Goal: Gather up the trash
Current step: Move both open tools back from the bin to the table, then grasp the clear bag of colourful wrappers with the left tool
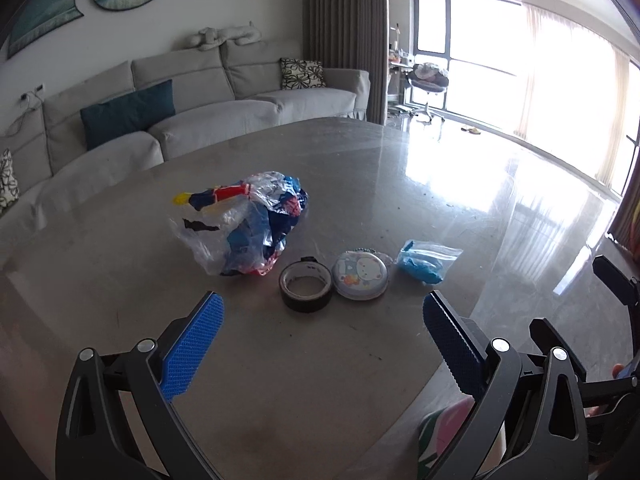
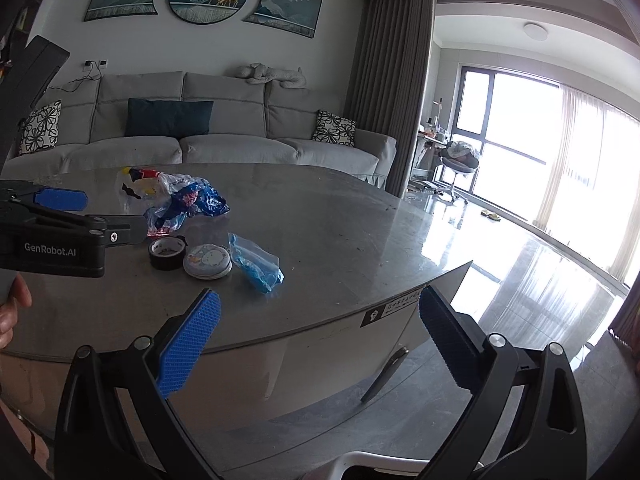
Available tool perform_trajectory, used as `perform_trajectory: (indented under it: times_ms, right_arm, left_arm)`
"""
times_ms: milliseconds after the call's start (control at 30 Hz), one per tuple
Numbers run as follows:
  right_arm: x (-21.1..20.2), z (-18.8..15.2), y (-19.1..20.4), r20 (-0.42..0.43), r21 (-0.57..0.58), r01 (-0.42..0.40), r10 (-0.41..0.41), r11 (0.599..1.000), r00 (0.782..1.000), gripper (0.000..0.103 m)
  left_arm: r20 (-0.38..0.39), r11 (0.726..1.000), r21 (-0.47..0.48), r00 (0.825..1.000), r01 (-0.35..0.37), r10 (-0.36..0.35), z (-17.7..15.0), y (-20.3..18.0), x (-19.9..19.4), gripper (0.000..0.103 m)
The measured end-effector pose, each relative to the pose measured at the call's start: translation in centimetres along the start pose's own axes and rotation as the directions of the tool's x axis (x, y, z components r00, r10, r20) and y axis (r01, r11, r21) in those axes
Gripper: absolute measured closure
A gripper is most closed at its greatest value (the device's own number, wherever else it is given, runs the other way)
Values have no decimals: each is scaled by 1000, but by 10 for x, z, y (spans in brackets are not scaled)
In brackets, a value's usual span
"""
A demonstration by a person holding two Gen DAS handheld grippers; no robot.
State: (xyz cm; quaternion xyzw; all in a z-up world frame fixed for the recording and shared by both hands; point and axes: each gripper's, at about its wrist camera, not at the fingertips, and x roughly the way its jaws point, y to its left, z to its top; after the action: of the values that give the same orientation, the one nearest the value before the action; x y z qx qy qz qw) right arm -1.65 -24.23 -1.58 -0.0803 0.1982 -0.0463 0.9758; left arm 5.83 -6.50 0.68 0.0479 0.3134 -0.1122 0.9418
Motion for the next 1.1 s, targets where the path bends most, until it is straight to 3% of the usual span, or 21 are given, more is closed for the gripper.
perform_trajectory:
  times_ms: [400, 667, 833, 1033, 1100]
  right_arm:
    - [37, 24, 22, 5, -39, -41, 42, 998, 999, 4]
    - [56, 37, 26, 6, -50, -55, 56, 997, 998, 4]
    - [65, 39, 32, 0, -65, -68, 68, 996, 998, 4]
    - [75, 41, 38, -16, -78, -85, 84, 993, 996, 4]
    - [77, 41, 39, -14, -80, -86, 85, 993, 996, 4]
  left_arm:
    - [-1, 996, -43, 997, -73, 73, 29, 39, 44, 4]
    - [5, 986, -71, 989, -148, 149, 67, 67, 78, 4]
    - [-26, 983, -88, 987, -162, 160, 73, 75, 104, 4]
    - [-114, 986, -99, 986, -133, 121, 64, 84, 130, 4]
    - [-98, 986, -109, 989, -124, 113, 62, 89, 130, 8]
